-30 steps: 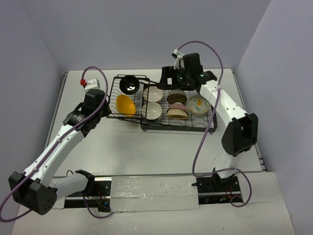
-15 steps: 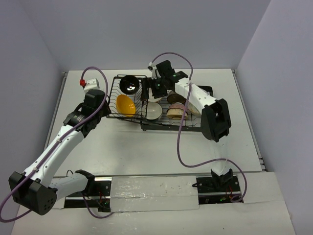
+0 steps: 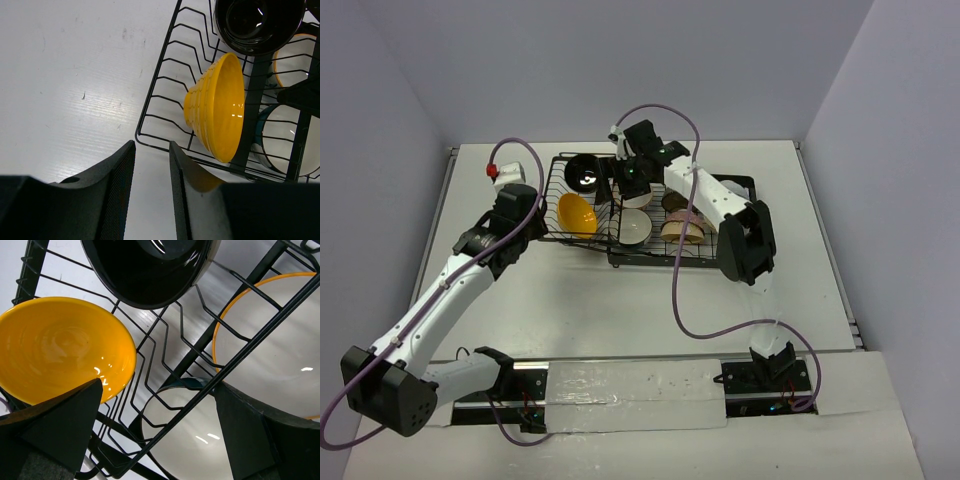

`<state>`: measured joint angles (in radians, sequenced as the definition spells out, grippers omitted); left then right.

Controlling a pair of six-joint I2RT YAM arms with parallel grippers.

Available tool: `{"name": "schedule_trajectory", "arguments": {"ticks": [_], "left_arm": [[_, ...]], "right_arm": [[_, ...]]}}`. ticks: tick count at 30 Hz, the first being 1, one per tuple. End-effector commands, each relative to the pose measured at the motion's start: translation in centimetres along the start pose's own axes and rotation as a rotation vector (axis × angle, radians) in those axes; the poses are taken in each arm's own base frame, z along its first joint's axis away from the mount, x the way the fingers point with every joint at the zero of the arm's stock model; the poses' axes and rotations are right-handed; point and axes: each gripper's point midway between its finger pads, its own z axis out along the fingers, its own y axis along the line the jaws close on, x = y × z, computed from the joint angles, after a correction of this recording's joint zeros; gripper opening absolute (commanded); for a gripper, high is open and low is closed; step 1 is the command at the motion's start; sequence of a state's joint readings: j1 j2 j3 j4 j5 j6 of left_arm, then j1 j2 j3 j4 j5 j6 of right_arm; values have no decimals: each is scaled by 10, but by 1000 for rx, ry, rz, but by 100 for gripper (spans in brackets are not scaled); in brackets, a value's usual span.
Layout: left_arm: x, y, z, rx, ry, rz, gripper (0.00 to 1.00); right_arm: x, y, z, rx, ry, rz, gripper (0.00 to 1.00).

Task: Load the bowls into the dish rack
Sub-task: Move the dish rack to the center of the board.

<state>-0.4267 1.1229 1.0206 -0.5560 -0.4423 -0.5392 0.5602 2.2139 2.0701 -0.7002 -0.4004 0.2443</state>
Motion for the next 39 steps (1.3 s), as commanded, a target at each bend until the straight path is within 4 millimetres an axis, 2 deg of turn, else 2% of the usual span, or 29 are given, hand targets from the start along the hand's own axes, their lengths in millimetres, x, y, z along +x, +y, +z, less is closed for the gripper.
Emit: {"name": "schedule_trajectory", "arguments": {"ticks": [1, 6, 9, 23, 33, 39], "left_arm": [[-9, -3, 1, 7, -36, -8, 39], [-11, 0, -1, 1, -51, -12, 39], [-14, 2, -4, 3, -64, -19, 40], [-15, 9, -11, -3, -86, -29, 41], [-18, 13, -15, -10, -104, -38, 42], [-19, 15, -18, -16, -112, -42, 42]], "right_arm": [[-6, 41, 5, -93, -8, -54, 100], [-4, 57, 9, -118, -3, -81, 100], [-4, 74, 9, -130, -3, -109, 100], [17, 113, 29, -158, 47, -163, 100], [13, 162, 29, -255, -5, -217, 100], [11, 195, 29, -383, -25, -218, 100]]}}
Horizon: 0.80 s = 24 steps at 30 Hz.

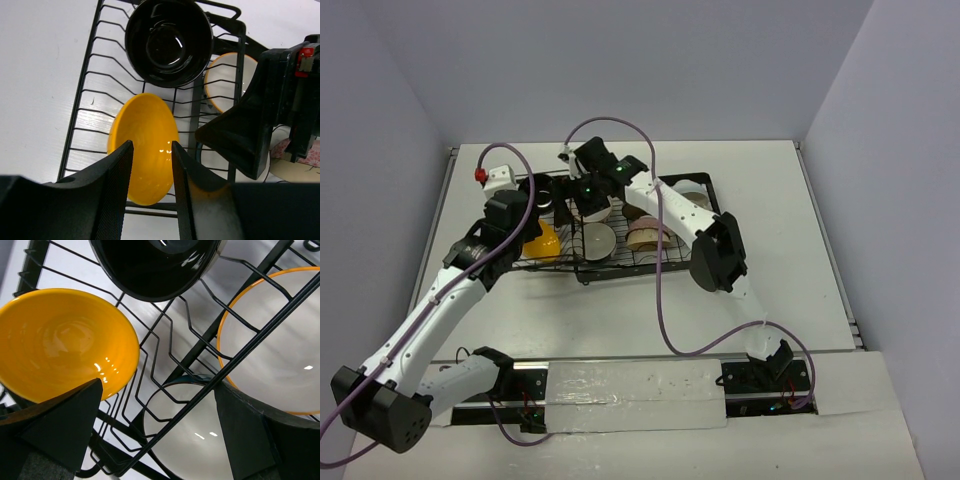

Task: Load the bowls into the dish rack
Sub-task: Move the dish rack to the center of the board.

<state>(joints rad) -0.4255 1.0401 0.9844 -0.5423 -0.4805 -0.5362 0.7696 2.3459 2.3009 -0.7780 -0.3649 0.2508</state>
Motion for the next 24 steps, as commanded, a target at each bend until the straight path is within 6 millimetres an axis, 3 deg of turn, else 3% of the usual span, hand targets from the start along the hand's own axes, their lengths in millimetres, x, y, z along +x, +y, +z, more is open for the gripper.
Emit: {"name": "schedule_trajectory", "arguments": {"ticks": [1, 6, 11, 24], "left_arm": [[-10, 5, -4, -9, -48, -18, 42], [-12, 5, -5, -9, -54, -21, 42], [-12, 7, -6, -12, -60, -22, 42], [-12, 6, -6, -8, -57, -22, 41]], "right_arm": [[-28, 92, -5, -294, -106, -78, 100], [-35, 102, -9, -337, -135, -92, 100], [-40, 84, -17, -239, -156, -120, 100], [-53, 41, -82, -69, -226, -176, 100]]}}
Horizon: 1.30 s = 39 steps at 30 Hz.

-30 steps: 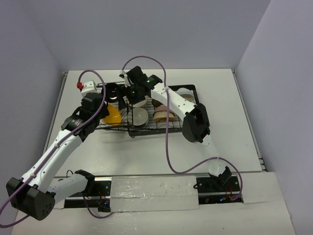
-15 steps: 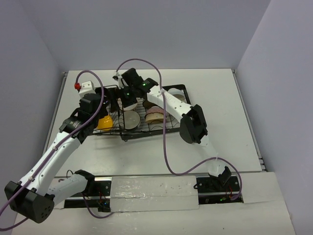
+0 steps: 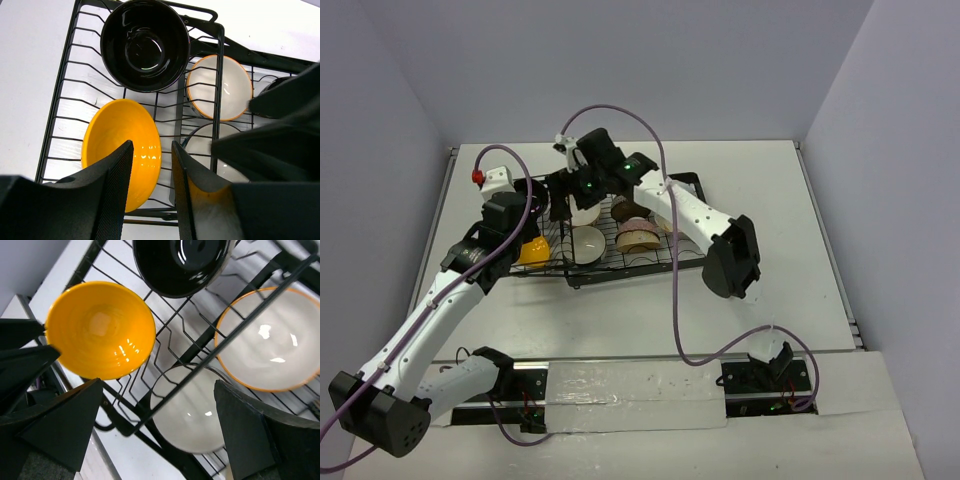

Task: Load the bowls into the dish rack
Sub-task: Move the dish rack to the center of the board, then pick up the bowl from the dish rack.

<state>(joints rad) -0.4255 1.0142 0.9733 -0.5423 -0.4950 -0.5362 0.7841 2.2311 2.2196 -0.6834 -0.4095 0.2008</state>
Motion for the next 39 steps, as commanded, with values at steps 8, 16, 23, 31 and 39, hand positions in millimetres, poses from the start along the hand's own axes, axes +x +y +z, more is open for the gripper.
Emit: {"name": "schedule_trajectory", "arguments": {"ticks": [8, 16, 23, 31, 39], "left_arm": [[-15, 3, -5, -1, -65, -29, 41], [-11, 0, -1, 3, -44, -18, 41], [-9, -2, -2, 20, -33, -13, 41], [-6, -12, -5, 83, -15, -17, 41], [-7, -20, -11, 139, -14, -23, 41]], "right_arm": [[-55, -27, -106, 274, -228, -127, 100], [-50, -110, -218, 889, -491, -79, 100], [-12, -121, -254, 971, -472, 42, 54], [58, -138, -279, 1008, -355, 246, 33], [109, -128, -250, 870, -254, 294, 13]]}}
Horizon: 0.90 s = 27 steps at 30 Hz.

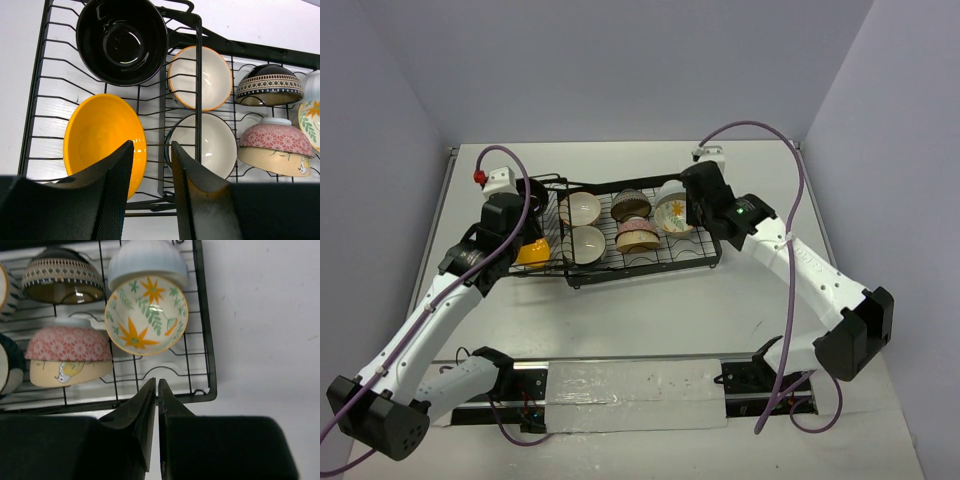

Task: Load the bowls into the dish rack
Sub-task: Pick up the bowl from the dish rack.

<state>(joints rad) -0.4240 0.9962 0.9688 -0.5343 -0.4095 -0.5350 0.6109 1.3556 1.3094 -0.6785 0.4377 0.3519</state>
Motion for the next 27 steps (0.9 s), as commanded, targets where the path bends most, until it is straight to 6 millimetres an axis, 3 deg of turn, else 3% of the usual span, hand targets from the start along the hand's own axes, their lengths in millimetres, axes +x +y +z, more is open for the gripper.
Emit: {"name": "schedule_trajectory", "arguments": {"ticks": [1, 5, 10, 13, 23, 27], "left_arm": [[-11, -8, -6, 56, -41, -12, 41], [-9, -9, -6, 65, -33, -6, 42], [-8, -9, -6, 69, -33, -6, 42], [-6, -10, -6, 73, -26, -4, 42], [-3, -10, -1, 66, -12, 4, 42], [-2, -10, 1, 58, -5, 8, 42]], "right_arm": [[25, 11, 1, -69, 69, 22, 13], [49, 24, 14, -101, 170, 3, 20], [67, 23, 34, -59, 216, -10, 33], [71, 18, 46, -14, 242, -13, 34], [49, -16, 84, 75, 245, 33, 36], [44, -17, 97, 72, 258, 33, 36]]}}
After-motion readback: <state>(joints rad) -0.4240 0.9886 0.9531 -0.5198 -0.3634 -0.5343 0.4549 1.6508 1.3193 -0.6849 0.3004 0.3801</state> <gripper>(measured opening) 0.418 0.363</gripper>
